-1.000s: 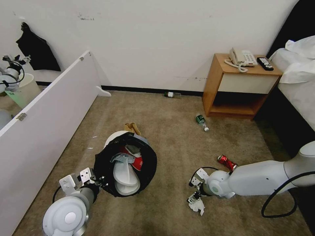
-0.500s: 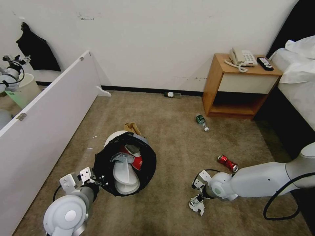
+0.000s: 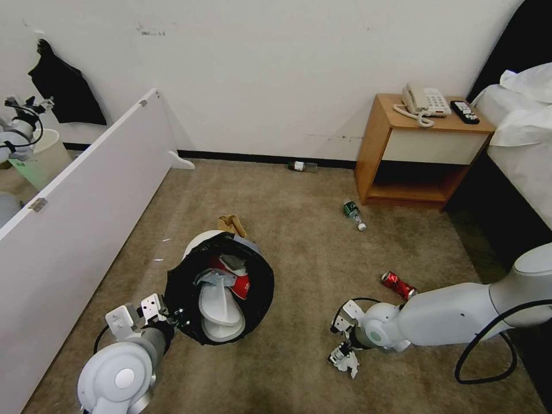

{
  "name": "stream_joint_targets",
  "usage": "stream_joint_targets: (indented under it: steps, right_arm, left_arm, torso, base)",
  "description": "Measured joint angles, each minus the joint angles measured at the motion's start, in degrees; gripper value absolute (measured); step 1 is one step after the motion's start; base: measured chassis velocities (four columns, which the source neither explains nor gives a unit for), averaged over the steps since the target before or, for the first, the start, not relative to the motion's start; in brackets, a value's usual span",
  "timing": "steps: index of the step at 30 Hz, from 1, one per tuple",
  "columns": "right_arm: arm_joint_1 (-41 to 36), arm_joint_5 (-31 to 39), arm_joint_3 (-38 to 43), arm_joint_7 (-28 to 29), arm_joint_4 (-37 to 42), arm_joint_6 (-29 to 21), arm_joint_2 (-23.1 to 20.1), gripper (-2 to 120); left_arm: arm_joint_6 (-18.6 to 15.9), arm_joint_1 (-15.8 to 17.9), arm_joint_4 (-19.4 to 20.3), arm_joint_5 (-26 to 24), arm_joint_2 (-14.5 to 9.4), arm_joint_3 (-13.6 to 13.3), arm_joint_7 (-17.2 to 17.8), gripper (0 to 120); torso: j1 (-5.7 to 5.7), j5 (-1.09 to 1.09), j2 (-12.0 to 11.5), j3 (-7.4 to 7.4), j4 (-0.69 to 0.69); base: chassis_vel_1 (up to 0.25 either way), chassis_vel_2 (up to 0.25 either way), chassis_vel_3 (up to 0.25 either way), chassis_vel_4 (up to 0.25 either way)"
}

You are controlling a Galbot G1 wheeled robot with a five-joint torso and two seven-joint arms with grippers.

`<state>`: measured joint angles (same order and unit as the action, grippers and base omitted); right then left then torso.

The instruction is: Pick up the trash bin and place the garbage on the floor into it.

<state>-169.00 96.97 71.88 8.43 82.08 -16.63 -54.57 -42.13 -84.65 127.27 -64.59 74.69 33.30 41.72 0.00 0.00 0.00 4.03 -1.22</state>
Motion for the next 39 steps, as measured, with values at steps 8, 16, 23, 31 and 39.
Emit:
stream_joint_targets:
  steps: [8,16,23,31,39]
  right_arm:
    - [-0.02,1.19,-0.09,0.03,0.38,0.17,0.23,61]
    - [-0.07,2.95,-0.08,-0.31,0.12,0.18,0.26,32]
    - [-0.14,4.4,0.37,-0.59,-0.57,0.36,0.17,7]
    - [-0.14,5.16,0.92,-0.82,-1.17,0.89,0.22,0]
    - [-0.01,5.42,1.95,0.48,0.44,1.2,1.62,0]
  left_arm:
    - [0.0,0.16,-0.39,0.05,0.05,-0.15,0.02,0]
    - [0.0,0.56,-0.8,-0.18,-0.25,-0.04,0.03,0]
    - [0.0,0.72,-1.05,-0.39,-0.43,0.0,0.05,0]
    - [0.0,0.88,-1.18,-0.52,-0.56,0.0,0.05,0]
    - [0.0,1.0,-1.41,-0.66,-1.01,0.02,-0.04,0]
  torso:
    - [0.0,0.0,0.0,0.0,0.0]
    - [0.0,0.0,0.0,0.0,0.0]
    - [0.0,0.01,0.0,0.0,0.0]
    - [0.0,0.0,0.0,0.0,0.0]
    - [0.0,0.01,0.0,0.0,0.0]
  base:
    - [0.0,0.0,0.0,0.0]
    - [0.0,0.0,0.0,0.0]
    - [0.0,0.0,0.0,0.0]
    - [0.0,0.0,0.0,0.0]
    - [0.0,0.0,0.0,0.0]
